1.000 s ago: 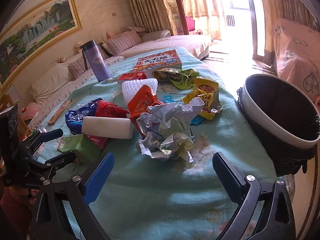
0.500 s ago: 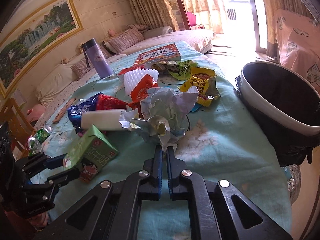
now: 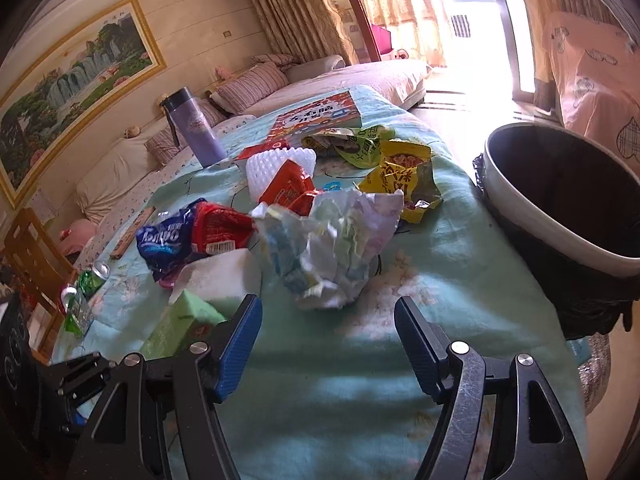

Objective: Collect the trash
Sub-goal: 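Grasp the green juice box with the left gripper while the right gripper grasps crumpled paper, then carry both items over the black bin and open both grippers to drop them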

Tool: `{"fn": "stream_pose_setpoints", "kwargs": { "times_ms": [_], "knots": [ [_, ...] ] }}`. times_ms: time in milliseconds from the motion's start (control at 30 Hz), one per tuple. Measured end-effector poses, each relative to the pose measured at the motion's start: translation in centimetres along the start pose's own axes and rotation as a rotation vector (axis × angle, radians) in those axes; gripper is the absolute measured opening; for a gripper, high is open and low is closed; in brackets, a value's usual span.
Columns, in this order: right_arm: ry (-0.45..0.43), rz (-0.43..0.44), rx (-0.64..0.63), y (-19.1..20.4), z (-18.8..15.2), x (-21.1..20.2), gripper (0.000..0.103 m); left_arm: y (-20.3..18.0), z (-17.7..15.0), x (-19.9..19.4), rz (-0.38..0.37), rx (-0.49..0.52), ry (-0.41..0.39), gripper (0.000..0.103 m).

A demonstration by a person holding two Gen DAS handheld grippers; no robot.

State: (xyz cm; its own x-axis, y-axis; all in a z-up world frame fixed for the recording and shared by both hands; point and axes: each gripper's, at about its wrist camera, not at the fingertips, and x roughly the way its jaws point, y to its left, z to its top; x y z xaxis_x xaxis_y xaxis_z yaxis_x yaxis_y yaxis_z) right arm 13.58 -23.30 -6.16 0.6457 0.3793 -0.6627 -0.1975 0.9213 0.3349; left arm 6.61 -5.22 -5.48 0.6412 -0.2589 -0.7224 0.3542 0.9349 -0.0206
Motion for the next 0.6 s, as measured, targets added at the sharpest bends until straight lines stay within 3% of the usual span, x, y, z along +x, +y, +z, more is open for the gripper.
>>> {"fn": "stream_pose_setpoints", "kwargs": {
  "times_ms": [33,100,133,167,400,600],
  "knots": [
    [-0.005,0.001,0.005,-0.1,0.2,0.1,0.071,0.1,0.1,0.0,-0.009,-0.009,-0.002,0.03],
    [-0.012,0.002,0.005,-0.2,0.6,0.5,0.057,0.2,0.3,0.1,-0.019,-0.025,-0.012,0.03],
    [-0.007,0.008,0.003,-0.2,0.8,0.8,0.028,0.2,0.4,0.0,-0.02,-0.03,-0.02,0.03],
    [0.004,0.008,0.001,-0.2,0.9,1.0,0.013,0.1,0.6,-0.2,-0.022,-0.034,-0.027,0.03],
    [-0.041,0.03,-0.01,-0.6,0.0,-2.2,0.01,-1.6,2.1,-1.6,-0.055,-0.011,-0.074,0.03],
    [-0.106,-0.008,0.037,-3.6,-0.1,-6.5,0.01,-4.1,4.2,-1.5,-0.084,0.017,-0.092,0.03]
  ]
}}
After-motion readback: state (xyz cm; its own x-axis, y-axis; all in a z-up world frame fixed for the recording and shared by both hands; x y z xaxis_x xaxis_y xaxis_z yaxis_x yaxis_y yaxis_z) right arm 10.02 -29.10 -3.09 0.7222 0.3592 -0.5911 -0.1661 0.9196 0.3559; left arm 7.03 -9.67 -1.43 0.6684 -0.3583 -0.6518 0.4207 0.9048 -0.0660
